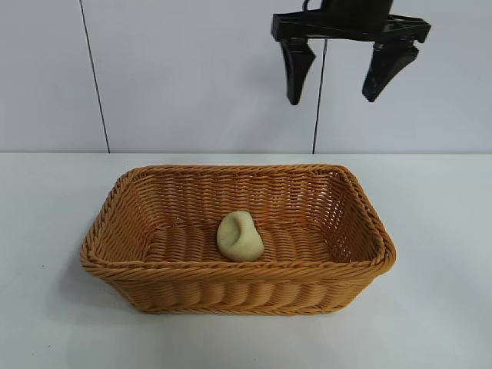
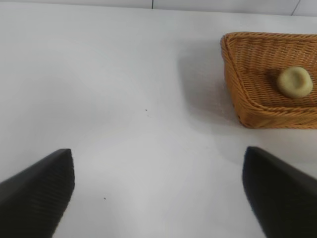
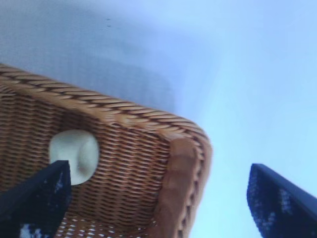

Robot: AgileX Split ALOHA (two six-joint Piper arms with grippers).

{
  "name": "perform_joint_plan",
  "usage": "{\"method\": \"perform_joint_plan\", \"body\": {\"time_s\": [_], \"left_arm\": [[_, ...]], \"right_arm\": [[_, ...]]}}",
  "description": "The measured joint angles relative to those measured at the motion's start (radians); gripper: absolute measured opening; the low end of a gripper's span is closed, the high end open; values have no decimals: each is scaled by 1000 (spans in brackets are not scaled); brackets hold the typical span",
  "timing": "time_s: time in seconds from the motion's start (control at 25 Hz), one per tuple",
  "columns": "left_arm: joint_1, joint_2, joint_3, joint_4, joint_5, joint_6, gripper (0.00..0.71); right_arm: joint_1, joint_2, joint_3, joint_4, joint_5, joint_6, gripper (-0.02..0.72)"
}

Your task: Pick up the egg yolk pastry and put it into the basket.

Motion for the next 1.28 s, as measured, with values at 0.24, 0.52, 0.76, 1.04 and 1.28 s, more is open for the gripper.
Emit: {"method": "perform_joint_plan", "body": {"time_s": [0.24,0.52,0.76,1.04,1.28], "left_arm": [[0,0,0,0,0,0,664],[0,0,0,0,0,0,664],[0,0,0,0,0,0,664],[0,0,0,0,0,0,664],[0,0,0,0,0,1,664]], "right_arm": [[-165,0,-1,-41,10,-32,691],[-297,0,-1,-48,15,-49,691],[-308,0,-1,-35,16,-68,691],[-308,-17,30,58,15,-82,691],[-308,-162,256,62,15,-93,691]]}}
